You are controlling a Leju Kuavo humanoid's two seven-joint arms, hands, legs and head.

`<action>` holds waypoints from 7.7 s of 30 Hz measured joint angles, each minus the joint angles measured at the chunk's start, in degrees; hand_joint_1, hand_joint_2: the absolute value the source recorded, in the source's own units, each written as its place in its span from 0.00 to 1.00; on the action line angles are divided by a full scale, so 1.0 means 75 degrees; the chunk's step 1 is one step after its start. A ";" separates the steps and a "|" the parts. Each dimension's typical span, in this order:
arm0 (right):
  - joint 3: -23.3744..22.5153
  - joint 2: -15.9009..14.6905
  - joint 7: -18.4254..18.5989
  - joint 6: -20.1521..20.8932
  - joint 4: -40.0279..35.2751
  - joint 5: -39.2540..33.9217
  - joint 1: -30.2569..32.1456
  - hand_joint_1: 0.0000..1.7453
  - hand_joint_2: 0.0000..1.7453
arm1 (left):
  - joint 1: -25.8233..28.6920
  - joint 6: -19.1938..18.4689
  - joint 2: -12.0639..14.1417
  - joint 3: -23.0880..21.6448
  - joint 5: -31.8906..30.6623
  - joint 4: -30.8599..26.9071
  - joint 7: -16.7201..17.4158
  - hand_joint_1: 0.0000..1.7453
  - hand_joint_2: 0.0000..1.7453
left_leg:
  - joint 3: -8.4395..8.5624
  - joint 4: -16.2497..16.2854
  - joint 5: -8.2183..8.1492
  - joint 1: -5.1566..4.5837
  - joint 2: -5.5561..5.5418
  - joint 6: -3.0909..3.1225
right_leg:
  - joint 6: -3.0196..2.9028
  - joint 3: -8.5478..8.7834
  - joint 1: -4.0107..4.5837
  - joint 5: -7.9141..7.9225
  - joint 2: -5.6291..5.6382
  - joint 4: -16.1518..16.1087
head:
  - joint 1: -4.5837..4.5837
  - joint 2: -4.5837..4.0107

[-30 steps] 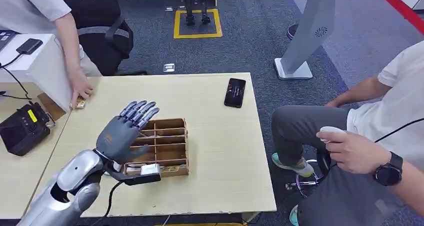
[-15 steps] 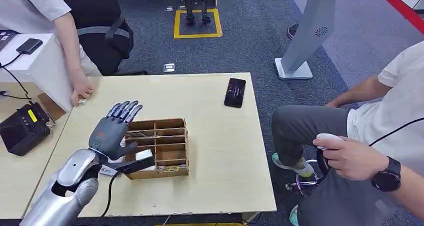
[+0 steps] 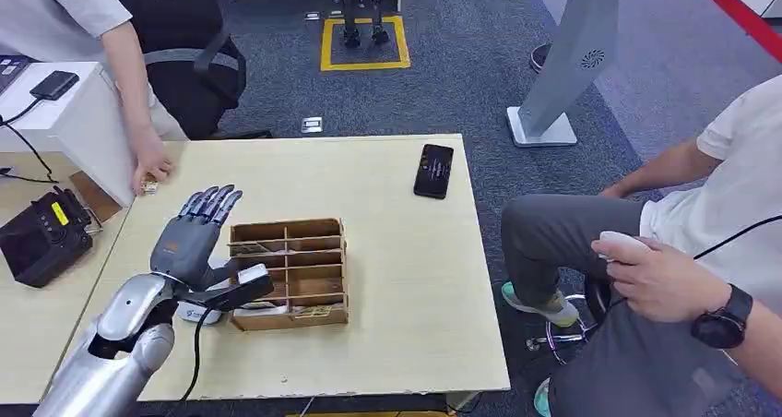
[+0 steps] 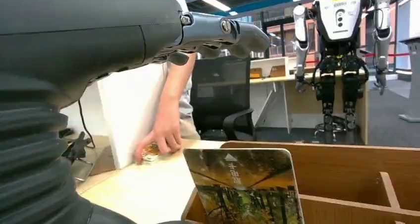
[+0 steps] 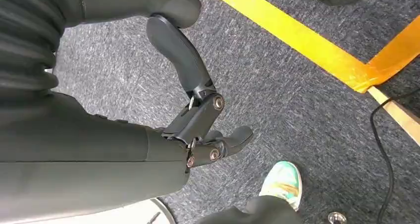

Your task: Pass the card to the sensor for recognition and then transmit it.

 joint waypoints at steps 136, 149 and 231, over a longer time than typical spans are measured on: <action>-0.0163 0.0003 -0.0085 -0.0003 0.0000 0.0064 0.0016 0.00 1.00 | -0.0395 -0.1343 0.0831 0.0673 0.3010 -0.1605 -0.1046 1.00 1.00 | -0.0005 0.0000 0.0004 0.0003 -0.0006 -0.0005 | 0.0000 -0.0005 0.0002 0.0000 -0.0003 0.0002 | 0.0000 0.0000; -0.0166 0.0006 -0.0093 0.0000 0.0000 0.0064 0.0021 0.00 1.00 | -0.0677 -0.1405 0.1107 0.0988 0.3115 -0.2221 -0.1058 1.00 1.00 | -0.0007 -0.0001 0.0004 0.0001 -0.0005 -0.0006 | -0.0001 -0.0005 0.0000 0.0000 -0.0003 0.0002 | 0.0000 0.0000; -0.0449 0.0044 -0.0120 0.0096 -0.0006 0.0137 -0.0044 0.00 1.00 | 0.2441 -0.2547 0.4179 -0.0172 0.2235 -0.4613 -0.2731 0.00 1.00 | -0.0035 -0.0007 0.0009 0.0004 -0.0007 -0.0014 | -0.0008 -0.0033 0.0002 -0.0001 -0.0008 0.0001 | 0.0006 0.0000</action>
